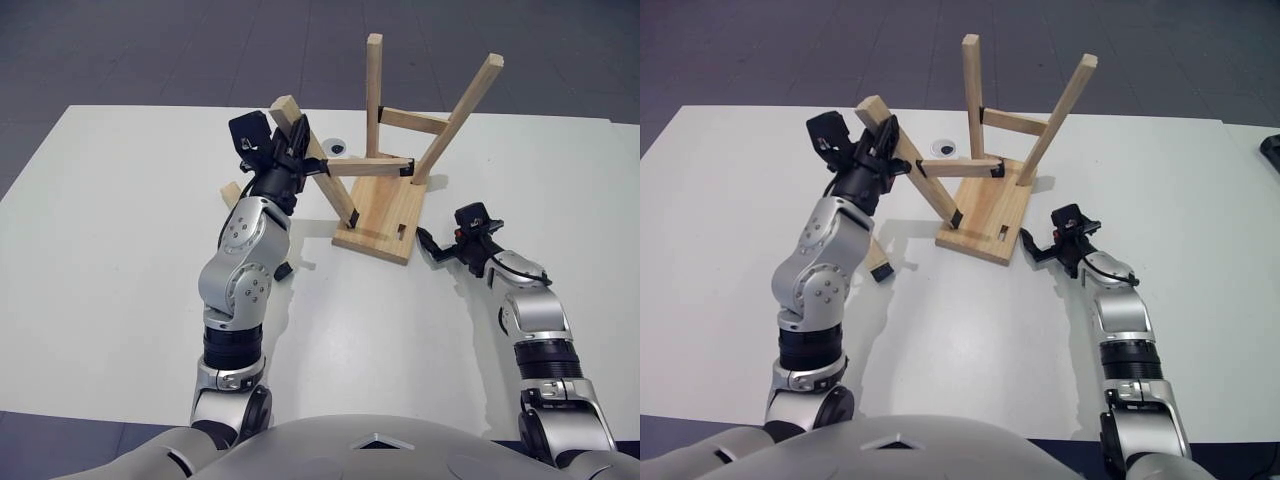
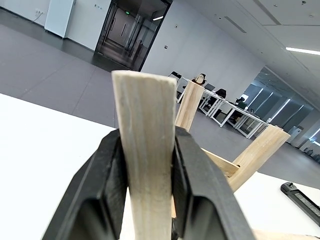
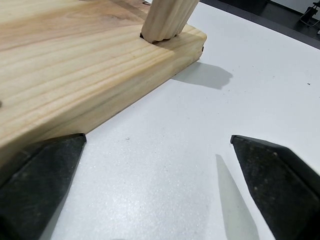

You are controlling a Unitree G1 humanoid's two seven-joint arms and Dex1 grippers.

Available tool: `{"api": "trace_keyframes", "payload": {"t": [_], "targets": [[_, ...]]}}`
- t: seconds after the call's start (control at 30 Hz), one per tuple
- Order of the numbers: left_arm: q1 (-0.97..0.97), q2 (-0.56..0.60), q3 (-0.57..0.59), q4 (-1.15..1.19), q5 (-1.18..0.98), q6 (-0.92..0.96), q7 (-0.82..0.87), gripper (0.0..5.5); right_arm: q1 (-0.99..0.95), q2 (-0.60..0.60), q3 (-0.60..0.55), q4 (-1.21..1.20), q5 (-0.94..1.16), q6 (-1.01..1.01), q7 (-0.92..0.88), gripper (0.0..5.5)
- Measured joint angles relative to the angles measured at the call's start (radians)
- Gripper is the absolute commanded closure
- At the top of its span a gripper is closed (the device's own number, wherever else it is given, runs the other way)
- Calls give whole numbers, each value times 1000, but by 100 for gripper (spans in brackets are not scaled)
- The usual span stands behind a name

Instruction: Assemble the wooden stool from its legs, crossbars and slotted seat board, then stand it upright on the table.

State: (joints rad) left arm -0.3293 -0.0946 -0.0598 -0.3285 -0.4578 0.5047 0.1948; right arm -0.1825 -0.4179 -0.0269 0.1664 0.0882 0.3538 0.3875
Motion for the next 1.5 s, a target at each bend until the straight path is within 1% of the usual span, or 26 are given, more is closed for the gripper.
{"api": "trace_keyframes", "payload": {"t": [0.23, 0.43, 0.6, 0.8, 0.9, 0.93, 0.97, 1.03, 1.17, 1.3, 1.5], "targets": [[107, 54, -110, -38, 120, -101, -82, 446, 0, 0, 1, -23, -10, 26, -3, 10], [157, 122, -166, -106, 142, -82, -146, 446, 3, 0, 1, -31, -18, 35, -4, 10], [79, 144, -219, -78, 183, -2, -164, 446, 2, 0, 1, -30, -21, 35, -7, 10], [-53, 128, -204, 44, 189, 41, -185, 446, -4, 0, -2, -20, -28, 34, -30, 10], [-67, 126, -194, 62, 185, 44, -199, 446, -7, 0, -3, -16, -27, 33, -35, 10], [-68, 126, -191, 62, 182, 45, -203, 409, -8, 0, -3, -14, -27, 32, -35, 10], [-69, 126, -184, 63, 179, 49, -211, 396, -10, 0, -3, -9, -27, 30, -36, 10], [-46, 135, -182, 131, 166, 126, -249, 367, -25, 5, -2, 3, -27, 24, -36, 10], [-37, 109, -146, 158, 140, 105, -292, 302, -46, 9, -3, 16, -28, 11, -37, 10], [-38, 75, -107, 184, 141, 82, -288, 226, -61, 13, -3, 32, -27, 2, -34, 10], [-60, 25, -39, 165, 138, 10, -277, 125, -70, 13, -4, 51, -26, -10, -32, 10]]}}
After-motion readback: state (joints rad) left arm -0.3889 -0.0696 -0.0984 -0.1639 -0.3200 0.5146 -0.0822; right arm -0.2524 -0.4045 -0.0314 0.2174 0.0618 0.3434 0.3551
